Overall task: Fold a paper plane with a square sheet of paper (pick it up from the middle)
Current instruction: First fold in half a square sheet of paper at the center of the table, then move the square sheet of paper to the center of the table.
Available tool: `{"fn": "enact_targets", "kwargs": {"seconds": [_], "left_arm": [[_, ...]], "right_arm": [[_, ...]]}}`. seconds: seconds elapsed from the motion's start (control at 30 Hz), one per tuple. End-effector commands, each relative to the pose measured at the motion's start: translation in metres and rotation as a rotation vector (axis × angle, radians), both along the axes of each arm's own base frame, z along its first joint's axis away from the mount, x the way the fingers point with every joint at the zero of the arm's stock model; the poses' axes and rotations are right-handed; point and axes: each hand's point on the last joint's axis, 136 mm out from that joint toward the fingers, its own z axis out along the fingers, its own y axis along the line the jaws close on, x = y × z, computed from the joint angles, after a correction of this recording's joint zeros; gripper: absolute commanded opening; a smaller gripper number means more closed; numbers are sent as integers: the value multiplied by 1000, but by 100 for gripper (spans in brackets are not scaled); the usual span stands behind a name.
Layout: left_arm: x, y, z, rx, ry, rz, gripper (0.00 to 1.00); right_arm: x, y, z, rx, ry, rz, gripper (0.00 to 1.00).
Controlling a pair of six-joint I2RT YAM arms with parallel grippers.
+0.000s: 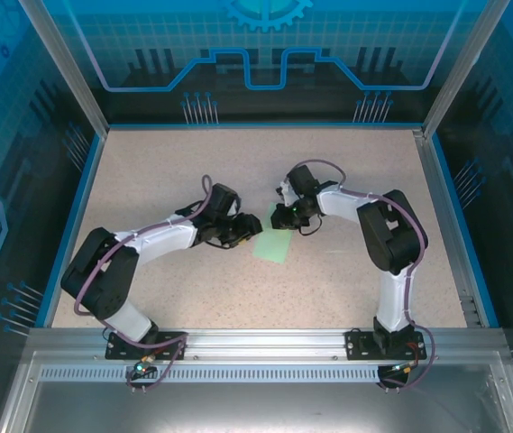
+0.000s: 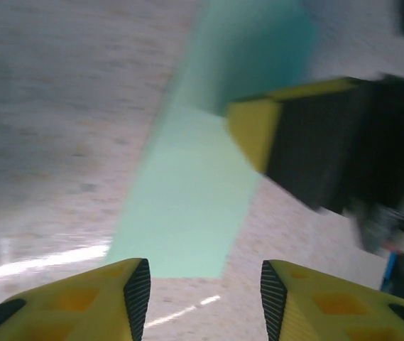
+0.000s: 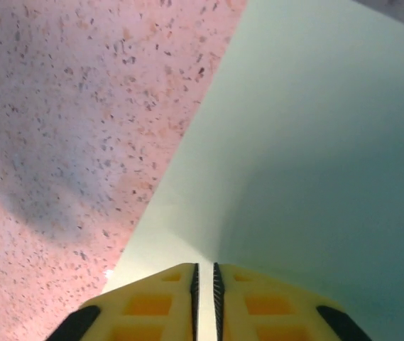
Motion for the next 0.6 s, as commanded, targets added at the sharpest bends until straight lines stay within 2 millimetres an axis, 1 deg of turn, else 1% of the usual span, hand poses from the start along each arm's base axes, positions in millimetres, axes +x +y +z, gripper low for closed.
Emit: {"fn": "enact_targets", "kwargs": {"seconds": [0.0,0.07,0.13,0.2,0.3,0.4,0.57], "left_arm": [[-18,21,-18,48,92,42,55],[-20,25,-20,53,99,49,56],[-20,27,-20,55,102,54,58],[-19,27,-19,56,97,52,62],[-19,28,-18,57,98,49,64],[-18,29,-16,58,96,49,66],[-20,23,-13,28,100,22,68]], "right_arm": [[4,-15,31,-81,-58,-59,21],[7,-32,36,-160,-76,-143,28],[8,-47,35,-232,-87,-207,31],[9,-53,32,-263,-89,-237,36],[16,-51,25,-279,-74,-237,38],[22,-44,19,-289,-65,-224,40],[27,-36,5,-322,-45,-204,43]]}}
